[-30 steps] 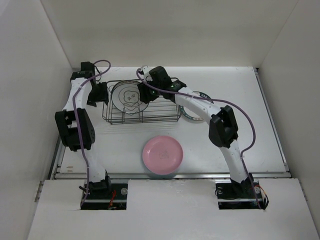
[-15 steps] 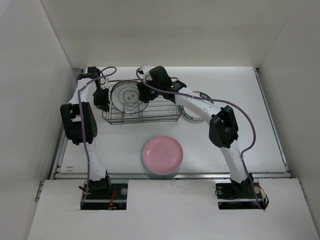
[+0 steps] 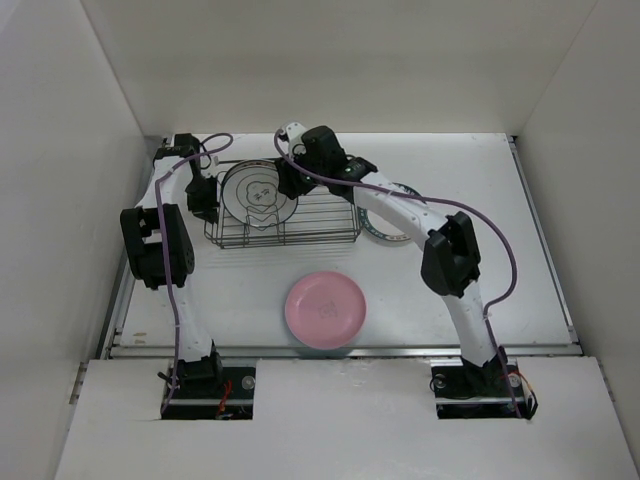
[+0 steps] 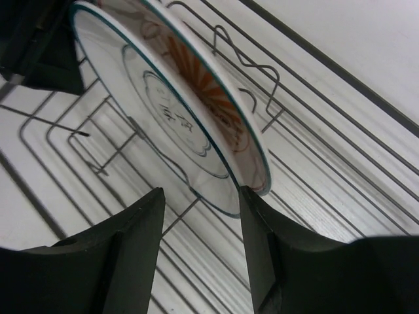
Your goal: Unload the plates from the dish rack
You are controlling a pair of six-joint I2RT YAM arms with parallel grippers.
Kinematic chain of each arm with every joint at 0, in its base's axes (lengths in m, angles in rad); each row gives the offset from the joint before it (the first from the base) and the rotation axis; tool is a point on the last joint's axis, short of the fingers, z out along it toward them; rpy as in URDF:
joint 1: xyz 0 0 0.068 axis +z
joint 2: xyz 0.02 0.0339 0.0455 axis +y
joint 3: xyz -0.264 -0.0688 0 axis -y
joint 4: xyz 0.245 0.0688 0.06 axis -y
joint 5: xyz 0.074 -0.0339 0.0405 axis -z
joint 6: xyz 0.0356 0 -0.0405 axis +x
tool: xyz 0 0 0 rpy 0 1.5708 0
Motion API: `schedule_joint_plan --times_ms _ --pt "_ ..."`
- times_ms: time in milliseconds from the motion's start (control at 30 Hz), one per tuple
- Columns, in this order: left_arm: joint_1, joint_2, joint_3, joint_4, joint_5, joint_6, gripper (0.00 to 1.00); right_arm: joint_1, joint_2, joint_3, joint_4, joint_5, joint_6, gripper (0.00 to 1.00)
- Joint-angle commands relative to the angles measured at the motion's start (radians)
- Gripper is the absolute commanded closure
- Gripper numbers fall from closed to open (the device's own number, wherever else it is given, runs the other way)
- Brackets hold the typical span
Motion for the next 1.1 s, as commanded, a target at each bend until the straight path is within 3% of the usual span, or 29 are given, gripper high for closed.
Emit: schedule_joint_plan --times_ms 0,133,400,500,533,567,767,933,1067 --pt "0.008 0.016 0.025 -0.011 -0.052 0.024 1.0 0.0 0.063 0.061 0.042 0.031 -0.014 0.45" --pt "0.008 0.016 0.025 -0.011 -0.052 0.024 1.0 0.0 0.098 0.074 0.053 0.086 -0.014 0.45" --pt "0.008 0.016 0.015 -0.011 -0.052 0.024 1.0 0.0 0.118 0.074 0.073 0.057 -0.014 0.45" --pt "0.008 0.016 0.015 -0.011 -0.052 0.024 1.0 0.0 0.118 0.074 0.073 0.034 -0.014 0.61" --pt "0.008 0.016 0.015 -0.011 -0.052 0.024 1.0 0.0 0.118 0.074 0.073 0.034 -0.014 0.87" --pt "0.008 0.016 0.015 -0.011 -0.052 0.024 1.0 0.0 0.104 0.074 0.073 0.034 -0.014 1.0" --pt "0.008 0.016 0.015 -0.021 -0.041 0.003 1.0 0.009 -0.023 -0.016 0.139 0.095 -0.005 1.0" --pt "0.008 0.016 -0.003 -0.021 -0.021 -0.032 1.0 0.009 -0.233 -0.116 0.283 0.212 0.032 1.0" --pt "0.008 0.016 -0.003 -0.021 -0.021 -0.032 1.0 0.0 -0.336 -0.127 0.26 0.303 0.055 1.0"
